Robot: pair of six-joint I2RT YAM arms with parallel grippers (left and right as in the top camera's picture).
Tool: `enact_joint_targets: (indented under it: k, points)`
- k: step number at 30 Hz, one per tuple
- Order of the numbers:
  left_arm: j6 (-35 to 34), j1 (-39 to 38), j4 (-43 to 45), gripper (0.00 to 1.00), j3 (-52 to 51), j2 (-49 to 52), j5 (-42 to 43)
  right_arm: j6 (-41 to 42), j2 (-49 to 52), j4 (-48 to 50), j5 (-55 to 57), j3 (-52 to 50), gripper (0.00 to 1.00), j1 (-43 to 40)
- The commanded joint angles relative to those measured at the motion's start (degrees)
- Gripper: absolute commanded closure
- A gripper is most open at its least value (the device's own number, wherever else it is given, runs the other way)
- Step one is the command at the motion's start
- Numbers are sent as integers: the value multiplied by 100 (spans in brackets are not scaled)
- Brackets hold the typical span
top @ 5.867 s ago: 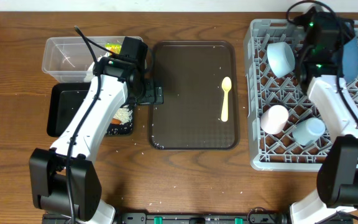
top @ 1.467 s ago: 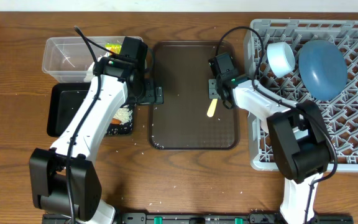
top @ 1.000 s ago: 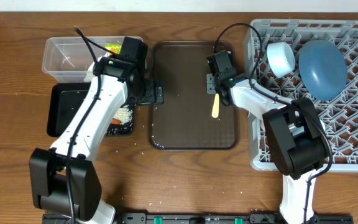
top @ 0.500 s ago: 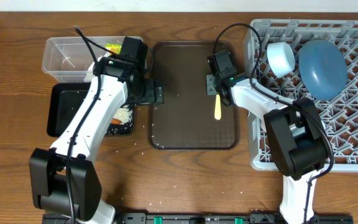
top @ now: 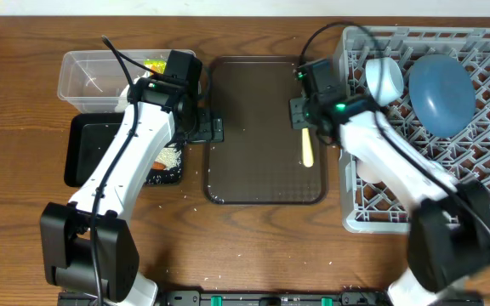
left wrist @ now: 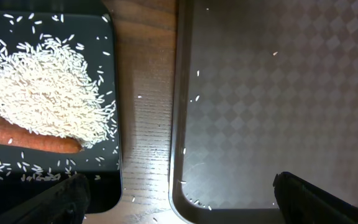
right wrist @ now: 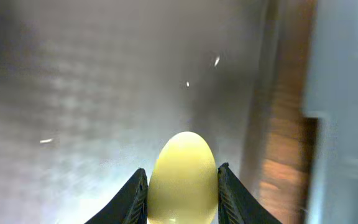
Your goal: Sort waste into correct bins and load items into the dishwasher rack
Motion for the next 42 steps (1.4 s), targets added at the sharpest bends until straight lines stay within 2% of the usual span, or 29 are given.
enact_joint_targets:
  k: [1, 6, 11, 15, 19, 25, 27, 31, 36, 42]
  points:
    - [7, 24, -15, 3, 127, -114, -72, -391, -636, -284, 17, 9, 72, -236]
    - [7, 24, -15, 3, 127, -114, -72, -863, -1154, -874, 162, 9, 71, -780]
    - [7, 24, -15, 3, 127, -114, -72, -1086, -1156, -1163, 229, -11, 72, -1412]
    - [7, 24, -15, 3, 127, -114, -72, -1290, -964, -686, 229, -11, 72, -1641]
    - [7, 24, -15, 3, 127, -114, -72, -1622, -597, 192, 229, -11, 73, -1674]
    - [7, 24, -15, 3, 127, -114, -72, -1637, 125, 964, 232, -11, 72, -1674]
    - [7, 24, -15, 3, 127, -114, -72, -1635, 326, 1088, 229, -11, 67, -1674]
    - [7, 24, -15, 3, 127, -114, -72, -1635, 363, 1196, 164, 4, 44, -1663]
    - [7, 24, -15, 3, 127, -114, -72, -1635, -103, 1023, 111, 155, 34, -1659]
    - [7, 24, -15, 3, 127, -114, -72, -1635, -1419, 195, -339, 424, 21, -1659]
